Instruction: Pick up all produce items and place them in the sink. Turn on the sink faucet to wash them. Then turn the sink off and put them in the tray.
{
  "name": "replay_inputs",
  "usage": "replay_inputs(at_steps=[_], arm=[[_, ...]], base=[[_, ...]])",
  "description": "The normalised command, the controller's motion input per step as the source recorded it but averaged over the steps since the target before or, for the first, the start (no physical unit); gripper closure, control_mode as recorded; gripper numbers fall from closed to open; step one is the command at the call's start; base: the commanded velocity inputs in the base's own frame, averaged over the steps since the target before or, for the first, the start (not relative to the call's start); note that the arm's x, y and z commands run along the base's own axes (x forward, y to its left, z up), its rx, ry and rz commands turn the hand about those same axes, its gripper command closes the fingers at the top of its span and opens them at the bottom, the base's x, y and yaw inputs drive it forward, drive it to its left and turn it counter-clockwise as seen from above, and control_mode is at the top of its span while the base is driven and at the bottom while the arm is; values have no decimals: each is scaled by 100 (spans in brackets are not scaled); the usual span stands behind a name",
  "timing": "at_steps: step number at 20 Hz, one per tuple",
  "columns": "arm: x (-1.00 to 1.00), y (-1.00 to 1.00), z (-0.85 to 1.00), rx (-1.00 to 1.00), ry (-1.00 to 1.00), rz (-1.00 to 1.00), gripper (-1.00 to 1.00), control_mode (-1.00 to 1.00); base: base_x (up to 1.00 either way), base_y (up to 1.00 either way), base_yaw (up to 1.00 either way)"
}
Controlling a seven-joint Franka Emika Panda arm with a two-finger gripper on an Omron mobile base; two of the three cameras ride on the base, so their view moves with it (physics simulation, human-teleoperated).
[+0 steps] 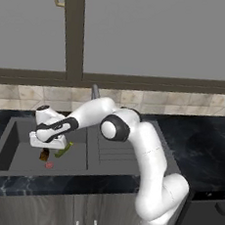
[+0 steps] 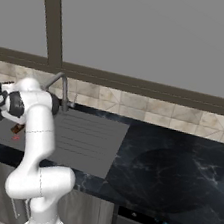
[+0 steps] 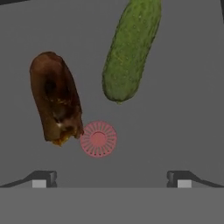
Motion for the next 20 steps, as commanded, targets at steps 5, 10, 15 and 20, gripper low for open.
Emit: replay_inputs(at_steps=[5, 10, 15, 20], arm=[[22, 1, -23, 0, 0, 0, -100, -100], [16, 6, -26, 0, 0, 0, -100, -100], [16, 19, -20, 0, 0, 0, -100, -100], [19, 20, -15, 0, 0, 0, -100, -100]], base=[[0, 0, 0], [0, 0, 0], [0, 0, 0], [0, 0, 0]])
